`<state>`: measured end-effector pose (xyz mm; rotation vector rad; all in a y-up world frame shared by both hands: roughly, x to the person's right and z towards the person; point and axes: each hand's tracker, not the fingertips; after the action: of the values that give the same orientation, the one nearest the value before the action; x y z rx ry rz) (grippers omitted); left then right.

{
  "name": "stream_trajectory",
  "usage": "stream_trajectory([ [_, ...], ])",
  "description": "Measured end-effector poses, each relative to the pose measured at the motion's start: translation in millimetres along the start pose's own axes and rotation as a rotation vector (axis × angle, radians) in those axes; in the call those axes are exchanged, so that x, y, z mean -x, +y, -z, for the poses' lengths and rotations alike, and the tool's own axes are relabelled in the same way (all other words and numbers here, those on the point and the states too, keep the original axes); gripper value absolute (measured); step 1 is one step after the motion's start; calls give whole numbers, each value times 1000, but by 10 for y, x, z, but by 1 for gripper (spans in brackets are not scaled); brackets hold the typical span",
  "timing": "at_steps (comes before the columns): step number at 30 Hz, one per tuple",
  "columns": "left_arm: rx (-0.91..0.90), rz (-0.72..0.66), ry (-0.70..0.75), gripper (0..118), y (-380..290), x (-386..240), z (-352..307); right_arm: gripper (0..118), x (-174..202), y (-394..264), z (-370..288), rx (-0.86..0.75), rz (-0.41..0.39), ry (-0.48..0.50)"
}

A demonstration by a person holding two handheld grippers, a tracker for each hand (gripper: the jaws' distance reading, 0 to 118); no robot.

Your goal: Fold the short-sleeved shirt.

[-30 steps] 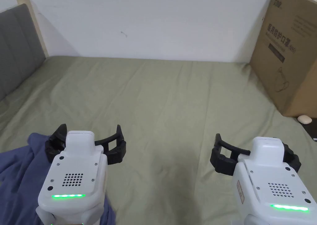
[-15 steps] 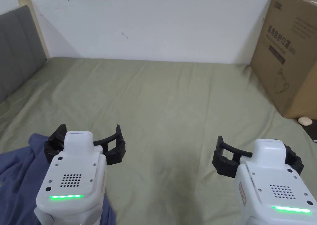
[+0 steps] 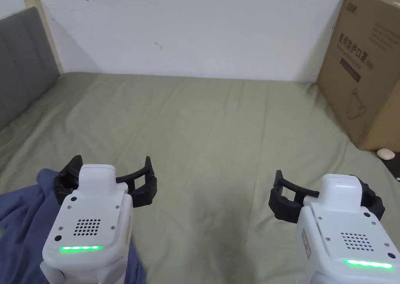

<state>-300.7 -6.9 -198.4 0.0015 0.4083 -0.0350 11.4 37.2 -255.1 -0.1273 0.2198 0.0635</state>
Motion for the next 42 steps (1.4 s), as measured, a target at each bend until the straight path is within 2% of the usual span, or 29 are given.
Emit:
stream_trajectory([
  [4,5,2,4,118,22,-6,2,115,-19,5,22,2,1,5],
  [5,10,3,4,117,31,-10,5,108,-16,11,21,2,-2,3],
  [6,10,2,5,113,34,-14,5,96,-5,20,14,-1,-5,-1],
  [7,3,0,7,102,29,-19,2,76,10,30,2,-7,-8,-10],
  [8,-14,-1,7,89,31,-30,-15,49,-11,12,23,-11,-13,-18],
  [9,-20,2,7,79,38,-43,-29,40,-16,12,31,-13,-17,-18],
  [10,-22,7,5,79,50,-66,-36,40,-22,19,43,-10,-22,-22],
  [11,-20,22,8,30,57,-94,-31,9,-27,26,57,-6,-25,-24],
  [12,-13,43,16,0,57,-116,-17,0,-38,17,65,-4,-24,-27],
  [17,-11,54,-19,0,13,-129,2,0,-82,-1,81,0,-10,-20],
  [23,12,52,16,0,17,53,-39,0,53,39,178,7,3,57],
  [29,30,62,154,0,47,604,-241,0,607,127,334,-4,-3,226],
  [38,96,97,416,0,70,1621,-830,0,1701,202,320,-21,-28,511],
  [42,140,80,494,0,43,1948,-1068,0,2051,181,228,-18,-32,596],
])
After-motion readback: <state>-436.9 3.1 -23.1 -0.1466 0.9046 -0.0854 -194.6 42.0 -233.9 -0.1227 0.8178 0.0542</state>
